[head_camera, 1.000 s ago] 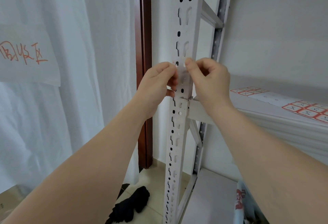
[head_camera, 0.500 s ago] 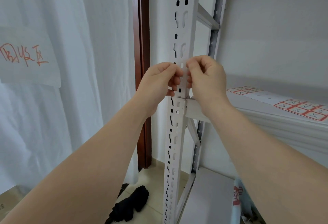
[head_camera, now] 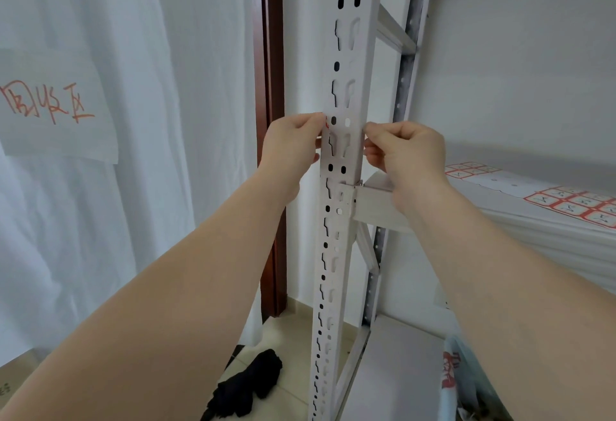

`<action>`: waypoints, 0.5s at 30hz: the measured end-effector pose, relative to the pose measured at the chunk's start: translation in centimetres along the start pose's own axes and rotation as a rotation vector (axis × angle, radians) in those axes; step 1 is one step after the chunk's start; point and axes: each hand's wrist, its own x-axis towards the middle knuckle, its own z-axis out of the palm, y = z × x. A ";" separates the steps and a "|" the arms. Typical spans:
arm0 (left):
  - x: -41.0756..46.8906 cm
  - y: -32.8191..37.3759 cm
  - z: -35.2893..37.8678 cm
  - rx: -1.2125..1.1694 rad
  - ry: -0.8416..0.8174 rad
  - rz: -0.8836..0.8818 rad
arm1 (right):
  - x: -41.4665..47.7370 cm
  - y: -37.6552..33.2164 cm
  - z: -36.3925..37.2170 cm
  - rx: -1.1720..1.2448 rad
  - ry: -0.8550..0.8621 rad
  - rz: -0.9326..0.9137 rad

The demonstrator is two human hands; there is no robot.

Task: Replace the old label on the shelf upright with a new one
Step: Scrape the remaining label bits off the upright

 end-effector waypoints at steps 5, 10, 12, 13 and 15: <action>0.0 0.0 0.6 -0.126 -0.047 -0.071 | 0.3 -0.2 0.2 0.127 -0.006 0.046; 0.0 -0.4 0.7 -0.139 -0.062 -0.044 | 0.3 0.0 0.8 0.076 0.003 0.027; 0.0 -0.6 0.9 -0.133 -0.047 -0.033 | 0.3 0.2 0.9 0.036 0.009 0.017; 0.1 -0.7 0.9 -0.122 -0.033 -0.029 | 0.3 0.2 1.0 0.019 0.010 0.012; 0.2 -0.8 1.1 -0.105 -0.005 -0.018 | 0.2 0.3 1.0 -0.006 0.007 0.001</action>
